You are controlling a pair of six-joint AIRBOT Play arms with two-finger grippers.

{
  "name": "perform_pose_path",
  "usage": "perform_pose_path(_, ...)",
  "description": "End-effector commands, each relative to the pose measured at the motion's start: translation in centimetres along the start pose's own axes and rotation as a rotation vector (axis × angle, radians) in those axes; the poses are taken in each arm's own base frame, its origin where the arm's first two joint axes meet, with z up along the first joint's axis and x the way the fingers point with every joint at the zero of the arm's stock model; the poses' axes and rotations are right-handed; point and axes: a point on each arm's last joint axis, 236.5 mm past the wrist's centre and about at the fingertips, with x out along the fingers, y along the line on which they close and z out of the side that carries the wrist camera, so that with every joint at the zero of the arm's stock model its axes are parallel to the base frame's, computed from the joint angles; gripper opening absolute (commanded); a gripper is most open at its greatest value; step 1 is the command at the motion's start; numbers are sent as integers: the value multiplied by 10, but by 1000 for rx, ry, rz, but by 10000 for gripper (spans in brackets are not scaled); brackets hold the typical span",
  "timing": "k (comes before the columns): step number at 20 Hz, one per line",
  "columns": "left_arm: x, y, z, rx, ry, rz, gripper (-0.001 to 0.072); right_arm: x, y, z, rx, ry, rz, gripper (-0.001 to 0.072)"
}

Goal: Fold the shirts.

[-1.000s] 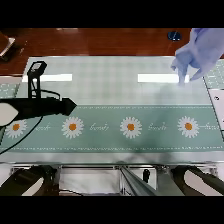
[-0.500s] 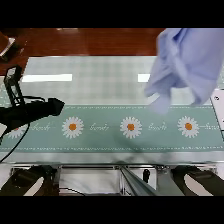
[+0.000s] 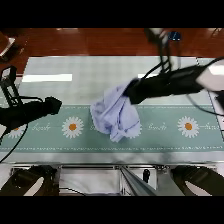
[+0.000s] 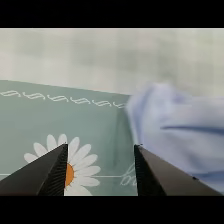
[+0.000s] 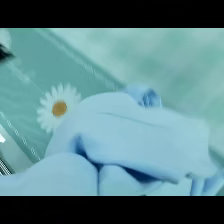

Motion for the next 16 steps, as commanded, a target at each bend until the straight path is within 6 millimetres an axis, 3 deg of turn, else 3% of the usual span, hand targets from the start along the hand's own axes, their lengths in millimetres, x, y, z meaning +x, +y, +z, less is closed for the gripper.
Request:
perform_pose_path(1, 6, -10, -9, -10, 32, -30, 507, 78, -38, -74, 195, 162, -46, 20)
perform_pose_path(3, 15, -16, -22, 0, 75, -46, 507, 108, -58, -94, 275, 227, -73, 21)
perform_pose_path(4, 21, -20, -31, 2, 104, -56, 507, 121, -63, -101, 309, 250, -72, 81)
perform_pose_path(5, 26, -23, -41, 6, 135, -60, 507, 129, -64, -108, 334, 271, -65, 273)
perform_pose_path(6, 32, -25, -52, 7, 172, -65, 507, 132, -66, -112, 329, 292, -61, 413)
perform_pose_path(7, 36, -27, -59, 27, 197, -67, 507, 127, -71, -112, 322, 309, -63, 415)
perform_pose_path(9, 33, -27, -50, 47, 187, -66, 507, 91, -93, -97, 317, 305, -86, 415)
perform_pose_path(11, 24, -11, -29, 48, 147, -33, 507, 25, -151, -81, 352, 211, -232, 415)
perform_pose_path(12, 23, 6, -31, 15, 174, 3, 507, -18, -186, -80, 396, 152, -340, 415)
perform_pose_path(13, 25, 15, -48, -21, 250, 6, 507, -56, -216, -87, 449, 91, -437, 415)
perform_pose_path(14, 31, 10, -71, -61, 327, -54, 507, -89, -241, -101, 533, 26, -512, 415)
perform_pose_path(15, 40, -5, -96, -126, 388, -150, 506, -108, -257, -119, 624, -32, -545, 415)
perform_pose_path(16, 51, -18, -114, -215, 420, -225, 507, -113, -264, -142, 725, -77, -537, 415)
